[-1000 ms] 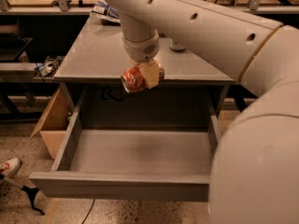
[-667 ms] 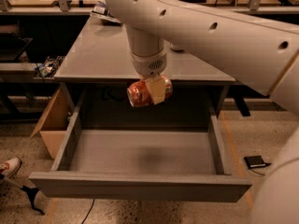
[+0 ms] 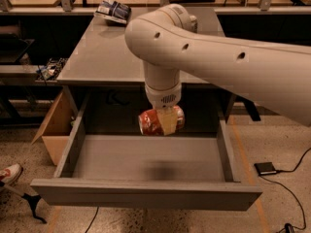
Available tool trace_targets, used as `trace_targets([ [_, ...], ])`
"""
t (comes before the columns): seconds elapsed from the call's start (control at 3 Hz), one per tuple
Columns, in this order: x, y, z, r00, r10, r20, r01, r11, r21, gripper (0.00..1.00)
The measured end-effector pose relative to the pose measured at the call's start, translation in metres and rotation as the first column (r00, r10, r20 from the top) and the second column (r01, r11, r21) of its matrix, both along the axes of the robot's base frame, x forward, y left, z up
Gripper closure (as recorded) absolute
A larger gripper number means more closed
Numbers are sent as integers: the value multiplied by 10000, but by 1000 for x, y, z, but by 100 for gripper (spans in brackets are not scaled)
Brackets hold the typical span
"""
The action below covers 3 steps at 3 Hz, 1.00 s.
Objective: Place coke can into top drawer
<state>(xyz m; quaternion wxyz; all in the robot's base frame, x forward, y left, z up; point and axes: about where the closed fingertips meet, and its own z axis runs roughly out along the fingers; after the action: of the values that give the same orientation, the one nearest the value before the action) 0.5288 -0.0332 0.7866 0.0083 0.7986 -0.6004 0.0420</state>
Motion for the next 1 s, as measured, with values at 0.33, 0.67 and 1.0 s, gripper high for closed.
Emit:
trace_targets([
  [0.33,7,-7,-34,9994,-61,349,49,9994,345,100],
  [0.67,41,-14,-93,9961,33,883,-117,9953,958,100],
  [1.0,41,-14,-94,9961,31,881,-116,9953,957,100],
])
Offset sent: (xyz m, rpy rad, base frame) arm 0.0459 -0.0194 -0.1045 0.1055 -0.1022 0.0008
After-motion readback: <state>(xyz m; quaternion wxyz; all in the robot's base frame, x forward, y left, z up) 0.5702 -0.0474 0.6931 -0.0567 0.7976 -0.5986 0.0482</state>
